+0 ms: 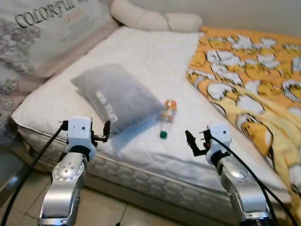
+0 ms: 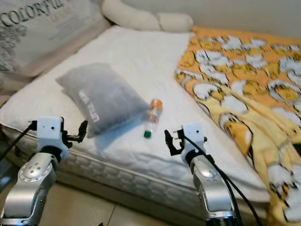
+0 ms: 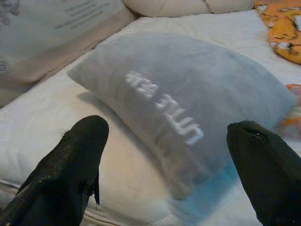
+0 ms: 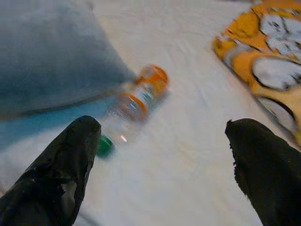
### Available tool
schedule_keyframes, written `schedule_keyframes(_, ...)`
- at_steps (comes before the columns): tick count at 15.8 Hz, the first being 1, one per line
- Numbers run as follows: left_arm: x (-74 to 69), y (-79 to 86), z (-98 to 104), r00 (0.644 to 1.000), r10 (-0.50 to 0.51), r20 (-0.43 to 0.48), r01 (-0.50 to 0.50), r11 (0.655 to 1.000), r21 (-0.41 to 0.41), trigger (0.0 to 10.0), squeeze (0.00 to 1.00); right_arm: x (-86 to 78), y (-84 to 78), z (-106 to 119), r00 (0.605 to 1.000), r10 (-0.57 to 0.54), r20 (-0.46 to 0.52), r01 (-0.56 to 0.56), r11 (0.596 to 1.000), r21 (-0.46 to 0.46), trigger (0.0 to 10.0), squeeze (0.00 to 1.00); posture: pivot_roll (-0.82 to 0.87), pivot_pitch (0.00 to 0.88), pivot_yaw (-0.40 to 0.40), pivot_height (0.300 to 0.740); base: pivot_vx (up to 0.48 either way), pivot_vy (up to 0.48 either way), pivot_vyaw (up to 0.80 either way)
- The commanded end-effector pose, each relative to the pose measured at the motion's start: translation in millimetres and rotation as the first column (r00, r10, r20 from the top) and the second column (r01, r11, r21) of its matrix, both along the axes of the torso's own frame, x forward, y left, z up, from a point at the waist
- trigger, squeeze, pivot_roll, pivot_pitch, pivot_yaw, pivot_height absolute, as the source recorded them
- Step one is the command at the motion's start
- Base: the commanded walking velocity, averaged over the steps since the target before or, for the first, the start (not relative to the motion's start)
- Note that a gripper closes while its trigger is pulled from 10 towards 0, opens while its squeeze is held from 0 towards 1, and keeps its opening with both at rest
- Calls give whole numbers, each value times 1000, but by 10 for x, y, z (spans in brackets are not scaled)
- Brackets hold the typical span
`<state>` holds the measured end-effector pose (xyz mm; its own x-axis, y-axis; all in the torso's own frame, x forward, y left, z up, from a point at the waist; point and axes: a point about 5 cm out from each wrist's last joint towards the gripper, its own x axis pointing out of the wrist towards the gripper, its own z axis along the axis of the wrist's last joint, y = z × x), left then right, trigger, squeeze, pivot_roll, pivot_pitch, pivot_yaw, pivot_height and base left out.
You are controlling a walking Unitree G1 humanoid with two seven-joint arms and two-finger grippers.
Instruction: Clean up the room
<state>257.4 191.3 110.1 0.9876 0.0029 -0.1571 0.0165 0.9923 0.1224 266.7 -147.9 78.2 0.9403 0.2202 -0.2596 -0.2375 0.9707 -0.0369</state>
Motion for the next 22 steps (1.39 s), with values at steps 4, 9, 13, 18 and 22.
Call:
schedule_keyframes(4,-13,90,34,1000,6,13,-6,1000,30,10000,0,38,110,26,998,66,22,-65,997,-31,10000,0,-17,0,17,740,314,0,200)
schedule_keyframes(9,24,108,81,999,-40,19,39,998,57,10000,0,102,149,-13,995,79,-54,-79,997,6,10000,0,-10,0,31,740,306,0,320)
schedule_keyframes(13,15,30,81,990,-142,-8,142,989,41,10000,0,214,141,-85,984,38,-173,-48,997,-53,10000,0,-11,0,46,740,70,0,0)
schedule_keyframes(18,-63,-26,19,922,-362,-139,373,926,62,10000,0,523,219,-137,928,4,-373,-34,997,-74,10000,0,28,0,2,740,0,0,0)
schedule_keyframes(22,-79,-10,125,840,-503,-205,528,845,89,10000,0,786,108,-91,879,-162,-449,69,974,-216,10000,0,70,0,-36,740,0,0,0)
